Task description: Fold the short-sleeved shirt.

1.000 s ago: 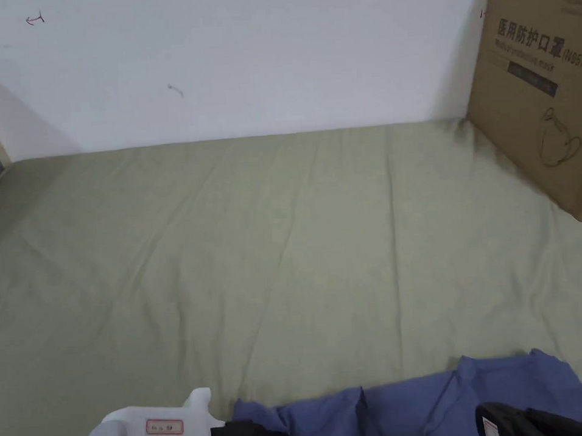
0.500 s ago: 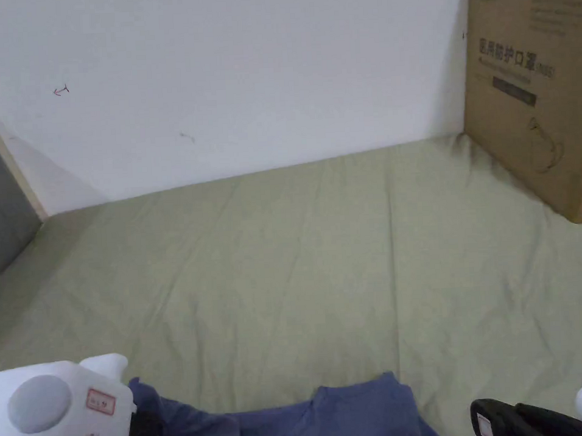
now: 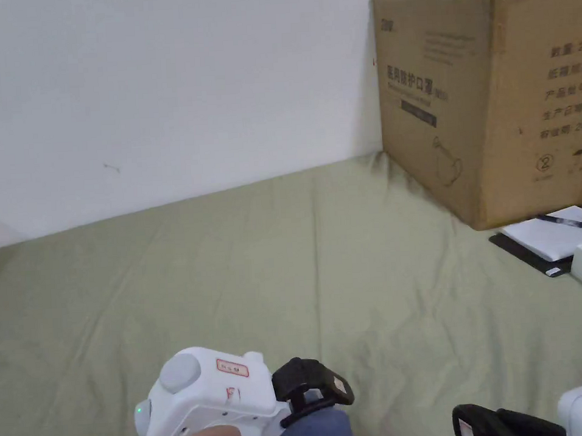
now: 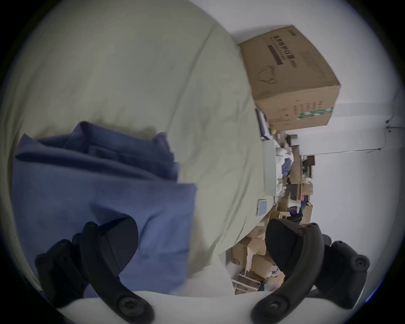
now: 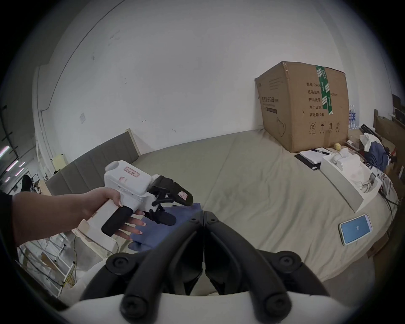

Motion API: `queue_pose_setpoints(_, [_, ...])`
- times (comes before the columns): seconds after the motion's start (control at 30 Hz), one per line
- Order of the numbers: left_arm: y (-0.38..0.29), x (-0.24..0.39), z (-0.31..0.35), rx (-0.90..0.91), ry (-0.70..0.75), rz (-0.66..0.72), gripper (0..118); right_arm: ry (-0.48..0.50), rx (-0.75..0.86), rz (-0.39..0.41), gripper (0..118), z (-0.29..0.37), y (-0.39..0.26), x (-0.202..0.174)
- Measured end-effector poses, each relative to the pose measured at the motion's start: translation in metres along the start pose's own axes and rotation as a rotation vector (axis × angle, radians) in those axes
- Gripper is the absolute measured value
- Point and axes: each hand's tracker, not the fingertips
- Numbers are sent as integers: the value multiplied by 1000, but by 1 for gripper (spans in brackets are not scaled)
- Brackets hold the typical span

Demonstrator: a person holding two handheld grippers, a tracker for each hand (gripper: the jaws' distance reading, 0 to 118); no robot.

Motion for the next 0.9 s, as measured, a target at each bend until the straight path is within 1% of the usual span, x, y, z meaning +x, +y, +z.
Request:
queue_pose_setpoints(0.03, [-1,-1,5,16,19,-27,116,-5,2,1,1,0,-1,1])
queue_pose_setpoints(0.1, [-5,-5,31,89,114,-122,116,-9,1,4,1,-3,-2,4])
queue_pose_setpoints(0.13, [-6,15,54,123,124,-180,114,-10,-1,1,1,-6,-3,5])
queue_pose_setpoints(0.17, [-10,15,65,178,134,-239,106,-10,-4,-5,1,-8,-4,6])
queue_pose_setpoints(0.2, [-18,15,79,256,175,-295,87,-6,-6,-13,1,-11,-5,7])
queue_pose_setpoints(0.23, [-26,14,89,299,255,-328,41,-1,-10,-21,1,-13,-6,6])
queue_pose_setpoints(0.27, [-24,29,100,309,343,-364,5,4,-13,-25,1,-16,-7,6])
queue_pose_setpoints(0.3, [-30,28,97,314,407,-392,0,6,-17,-28,1,-17,-7,5])
queue_pose_setpoints(0.37, [-36,19,74,267,348,-419,0,10,-20,-29,1,-18,-8,3])
queue_pose_setpoints(0.4, [-8,4,54,213,316,-406,0,15,-20,-29,1,-18,-8,2])
queue_pose_setpoints(0.5, [-9,-14,0,114,298,-386,0,14,-21,-29,1,-15,-5,-1])
queue_pose_setpoints(0.53, [-42,30,-5,54,278,-345,0,17,-23,-35,1,-13,-2,-2])
queue_pose_setpoints(0.57, [-48,18,-20,28,329,-290,0,28,-27,-42,1,-12,0,-3])
queue_pose_setpoints(0.6, [-52,8,-35,27,335,-259,0,41,-30,-47,1,-11,4,-5])
queue_pose_setpoints(0.63, [-54,3,-46,63,259,-247,0,50,-31,-45,1,-9,6,-7])
queue_pose_setpoints(0.67, [-50,12,-49,93,193,-228,0,52,-27,-38,1,-7,9,-10])
queue_pose_setpoints(0.7, [-53,11,-52,99,118,-184,0,52,-20,-27,1,-5,11,-13])
queue_pose_setpoints(0.73, [-61,8,-55,99,-5,-113,0,55,-14,-25,1,-3,14,-17])
queue_pose_setpoints(0.77, [-69,7,-54,123,-121,-72,0,78,-2,-36,1,-1,17,-19])
queue_pose_setpoints(0.8, [-68,21,-36,184,-214,-61,0,143,21,-72,1,2,20,-20])
queue_pose_setpoints(0.83, [-77,31,0,336,-180,-149,0,202,37,-113,1,5,24,-20])
queue_pose_setpoints(0.87, [-86,40,33,453,-124,-228,0,233,47,-143,1,7,27,-21])
queue_pose_setpoints(0.9, [-100,51,73,576,-36,-323,0,253,58,-172,1,10,31,-22])
